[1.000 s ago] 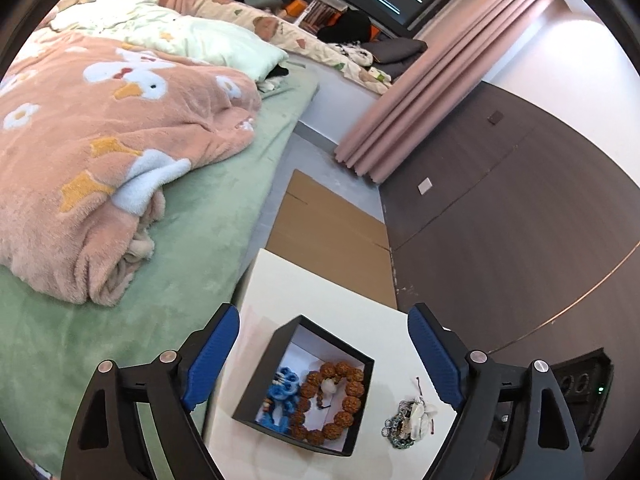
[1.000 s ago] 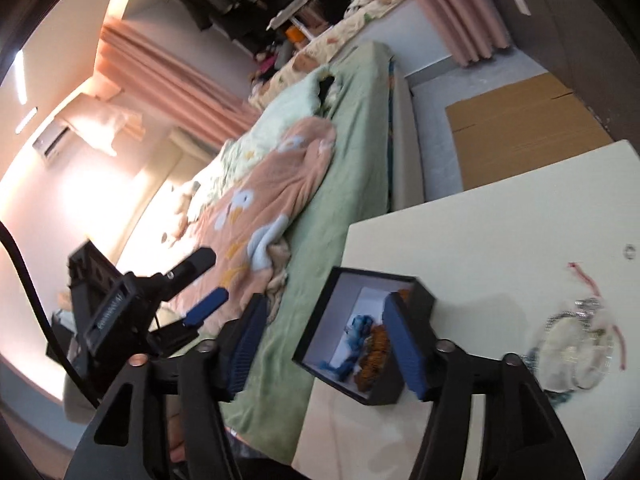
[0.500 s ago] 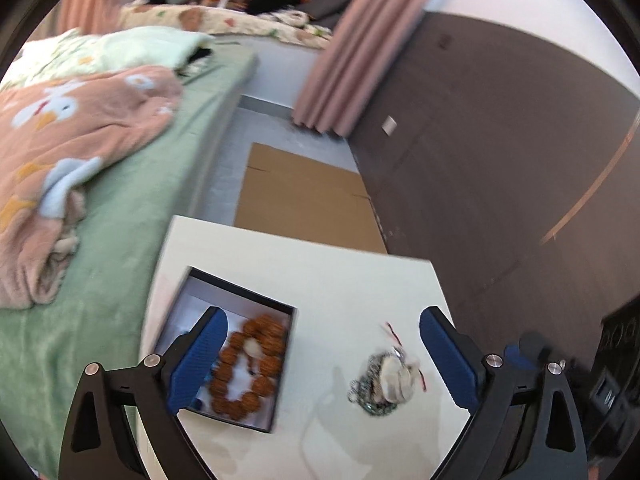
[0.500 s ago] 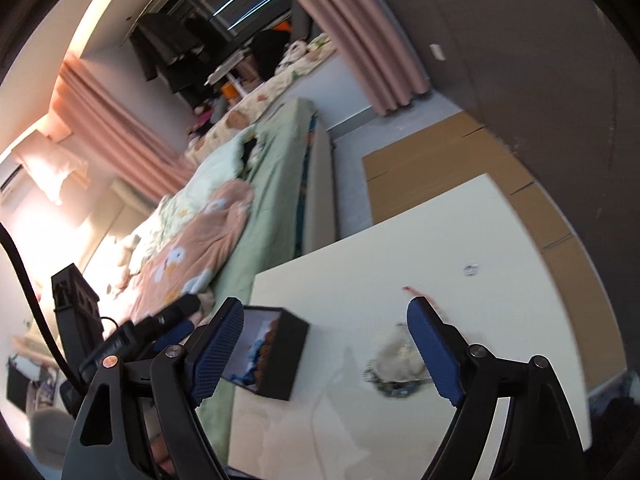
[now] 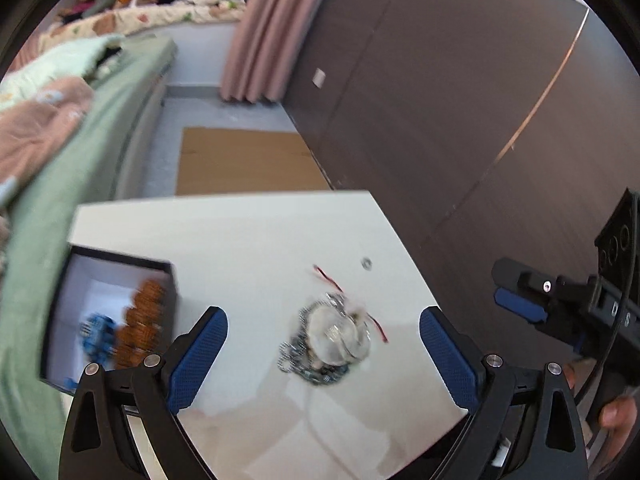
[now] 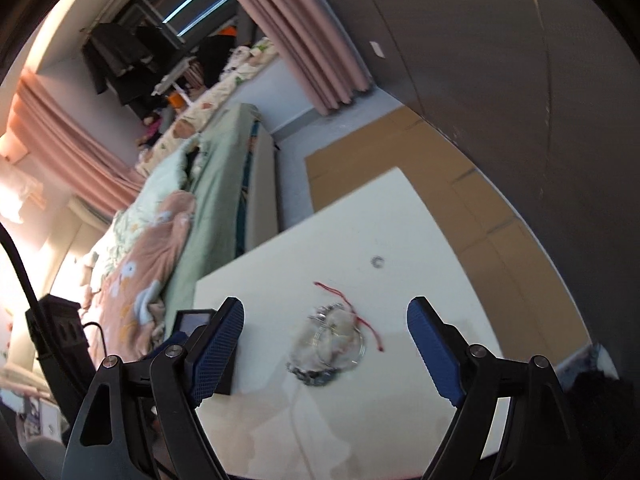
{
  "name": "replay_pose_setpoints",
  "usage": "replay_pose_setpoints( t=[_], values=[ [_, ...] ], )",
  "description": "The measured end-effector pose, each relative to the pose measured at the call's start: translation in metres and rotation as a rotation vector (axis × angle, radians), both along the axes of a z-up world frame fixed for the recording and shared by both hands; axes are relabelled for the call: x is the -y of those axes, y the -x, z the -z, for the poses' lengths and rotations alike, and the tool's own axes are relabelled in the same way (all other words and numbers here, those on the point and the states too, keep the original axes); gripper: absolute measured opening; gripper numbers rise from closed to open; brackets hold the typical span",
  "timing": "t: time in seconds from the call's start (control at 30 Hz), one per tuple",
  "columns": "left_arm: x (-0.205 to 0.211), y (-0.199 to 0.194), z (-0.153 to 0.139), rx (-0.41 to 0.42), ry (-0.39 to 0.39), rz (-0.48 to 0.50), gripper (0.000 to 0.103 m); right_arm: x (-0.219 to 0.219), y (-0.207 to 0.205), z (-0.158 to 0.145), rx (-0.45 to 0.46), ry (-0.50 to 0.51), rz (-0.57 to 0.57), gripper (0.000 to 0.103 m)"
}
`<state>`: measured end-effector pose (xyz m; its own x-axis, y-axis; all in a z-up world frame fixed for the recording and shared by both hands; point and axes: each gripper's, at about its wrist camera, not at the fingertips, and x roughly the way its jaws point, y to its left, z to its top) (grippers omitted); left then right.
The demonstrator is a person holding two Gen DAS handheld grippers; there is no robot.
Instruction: Organize jewelry
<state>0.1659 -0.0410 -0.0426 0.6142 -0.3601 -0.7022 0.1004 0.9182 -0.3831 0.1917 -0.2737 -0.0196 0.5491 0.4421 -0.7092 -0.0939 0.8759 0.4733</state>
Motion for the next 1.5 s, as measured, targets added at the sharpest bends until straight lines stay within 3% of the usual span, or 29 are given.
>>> replay_pose_setpoints(
  t=[0.13,0.3,0.43,0.6,0.67,0.7,0.73,0.83,1.2,1.5],
  values=[
    [0.008,-0.004,0.019,-0.035,-0.032,0.027,0.095,0.015,-0.004,0.012,-0.054,0.014,0.033,0.084],
    [0.018,-0.007,0.03,-0.041,-0.05,0.077,0.079,0.027,-0.01,0.028,-0.126,0.022,0.06,0.084],
    [0.026,-0.016,0.049,-0.077,-0.05,0.096,0.059,0.032,-0.013,0.037,-0.17,0.019,0.075,0.084],
    [0.032,-0.029,0.065,-0.116,-0.061,0.098,0.05,0.027,-0.015,0.042,-0.187,0.04,0.059,0.084],
    [0.029,-0.033,0.069,-0.136,-0.048,0.094,0.032,0.026,-0.017,0.044,-0.195,0.049,0.056,0.084],
    [0.028,-0.034,0.07,-0.145,-0.038,0.095,0.013,0.026,-0.018,0.045,-0.199,0.052,0.055,0.084],
    [0.027,-0.035,0.07,-0.151,-0.031,0.099,0.006,0.026,-0.019,0.047,-0.203,0.054,0.055,0.084],
    [0.025,-0.03,0.059,-0.12,-0.019,0.105,0.001,0.023,-0.022,0.05,-0.216,0.062,0.048,0.084],
    [0.005,-0.009,0.008,0.048,0.074,0.065,0.0,-0.007,-0.025,0.067,-0.264,0.069,-0.017,0.084],
    [-0.021,-0.013,-0.008,0.075,0.138,0.035,0.0,-0.039,-0.032,0.086,-0.325,0.062,-0.076,0.084]
  ],
)
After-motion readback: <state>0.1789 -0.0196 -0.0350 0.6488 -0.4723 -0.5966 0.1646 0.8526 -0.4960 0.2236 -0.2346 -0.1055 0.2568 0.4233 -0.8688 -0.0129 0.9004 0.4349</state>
